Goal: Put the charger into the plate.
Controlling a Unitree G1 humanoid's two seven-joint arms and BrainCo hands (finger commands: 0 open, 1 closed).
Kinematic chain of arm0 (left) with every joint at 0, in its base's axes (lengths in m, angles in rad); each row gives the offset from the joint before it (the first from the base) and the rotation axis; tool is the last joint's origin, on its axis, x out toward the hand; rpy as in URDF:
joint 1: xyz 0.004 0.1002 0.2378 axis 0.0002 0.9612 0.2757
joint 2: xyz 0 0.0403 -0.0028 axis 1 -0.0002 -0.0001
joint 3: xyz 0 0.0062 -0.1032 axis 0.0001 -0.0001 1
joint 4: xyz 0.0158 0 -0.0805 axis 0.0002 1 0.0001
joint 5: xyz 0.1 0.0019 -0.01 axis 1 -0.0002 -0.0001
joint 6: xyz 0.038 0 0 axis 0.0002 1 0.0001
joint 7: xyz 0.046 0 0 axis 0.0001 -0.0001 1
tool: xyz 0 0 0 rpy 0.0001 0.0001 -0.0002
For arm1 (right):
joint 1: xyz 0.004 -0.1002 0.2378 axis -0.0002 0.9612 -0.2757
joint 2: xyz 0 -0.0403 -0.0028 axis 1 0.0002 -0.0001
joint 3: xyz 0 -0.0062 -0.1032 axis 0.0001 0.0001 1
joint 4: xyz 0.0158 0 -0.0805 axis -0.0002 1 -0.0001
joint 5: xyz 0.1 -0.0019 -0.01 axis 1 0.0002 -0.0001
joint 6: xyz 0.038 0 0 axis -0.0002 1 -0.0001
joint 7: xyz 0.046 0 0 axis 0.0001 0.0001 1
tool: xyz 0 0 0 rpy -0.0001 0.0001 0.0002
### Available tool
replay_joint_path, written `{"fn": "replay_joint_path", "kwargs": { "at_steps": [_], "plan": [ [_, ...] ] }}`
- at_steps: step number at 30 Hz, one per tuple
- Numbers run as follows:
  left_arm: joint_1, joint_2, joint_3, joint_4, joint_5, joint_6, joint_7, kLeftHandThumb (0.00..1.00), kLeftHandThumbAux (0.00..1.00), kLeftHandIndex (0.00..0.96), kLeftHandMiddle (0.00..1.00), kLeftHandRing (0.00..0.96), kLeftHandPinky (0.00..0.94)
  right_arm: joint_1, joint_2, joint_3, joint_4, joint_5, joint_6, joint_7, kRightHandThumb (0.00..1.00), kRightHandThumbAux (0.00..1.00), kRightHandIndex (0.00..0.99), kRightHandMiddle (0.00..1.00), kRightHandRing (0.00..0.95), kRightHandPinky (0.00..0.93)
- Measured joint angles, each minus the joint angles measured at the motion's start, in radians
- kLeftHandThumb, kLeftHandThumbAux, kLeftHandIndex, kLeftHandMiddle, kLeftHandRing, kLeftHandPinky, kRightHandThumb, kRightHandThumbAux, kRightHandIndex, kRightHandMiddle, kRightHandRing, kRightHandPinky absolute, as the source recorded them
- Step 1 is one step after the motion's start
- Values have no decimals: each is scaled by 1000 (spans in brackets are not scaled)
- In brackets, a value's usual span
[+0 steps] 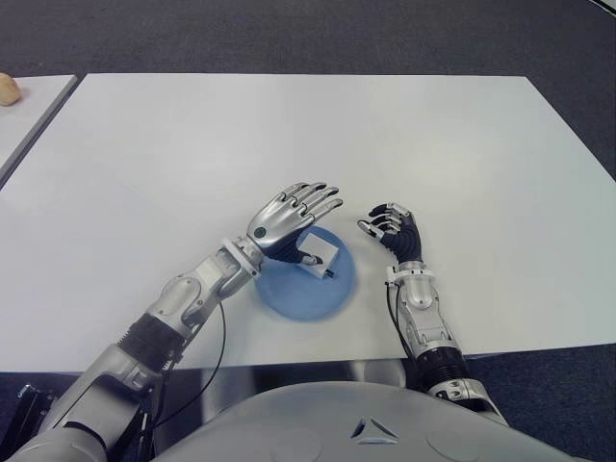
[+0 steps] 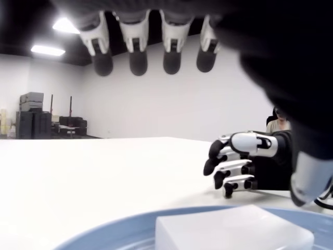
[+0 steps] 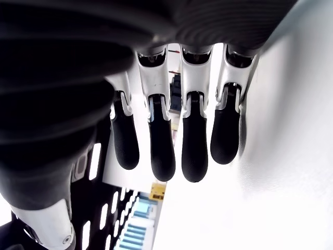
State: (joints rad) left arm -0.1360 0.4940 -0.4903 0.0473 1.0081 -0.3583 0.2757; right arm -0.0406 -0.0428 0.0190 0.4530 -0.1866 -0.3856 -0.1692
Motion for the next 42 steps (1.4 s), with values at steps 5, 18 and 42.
{"fn": "replay_joint_path", "kwargs": {
  "at_steps": [5, 18, 42],
  "plan": [
    [10, -17, 18, 6, -54, -24, 25, 59, 534, 0, 0, 0, 0, 0, 0, 0, 0, 0, 0, 0, 703, 732, 423, 478, 501, 507],
    [2, -179, 173, 299, -496, -161, 55, 6, 584, 0, 0, 0, 57, 0, 0, -1, 0, 3, -2, 2, 705, 732, 423, 486, 509, 519],
    [-29, -369, 454, 515, -822, -76, 28, 100, 993, 302, 344, 331, 378, 25, -2, 2, -36, -11, 10, -11, 705, 731, 424, 491, 510, 517]
  ]
}}
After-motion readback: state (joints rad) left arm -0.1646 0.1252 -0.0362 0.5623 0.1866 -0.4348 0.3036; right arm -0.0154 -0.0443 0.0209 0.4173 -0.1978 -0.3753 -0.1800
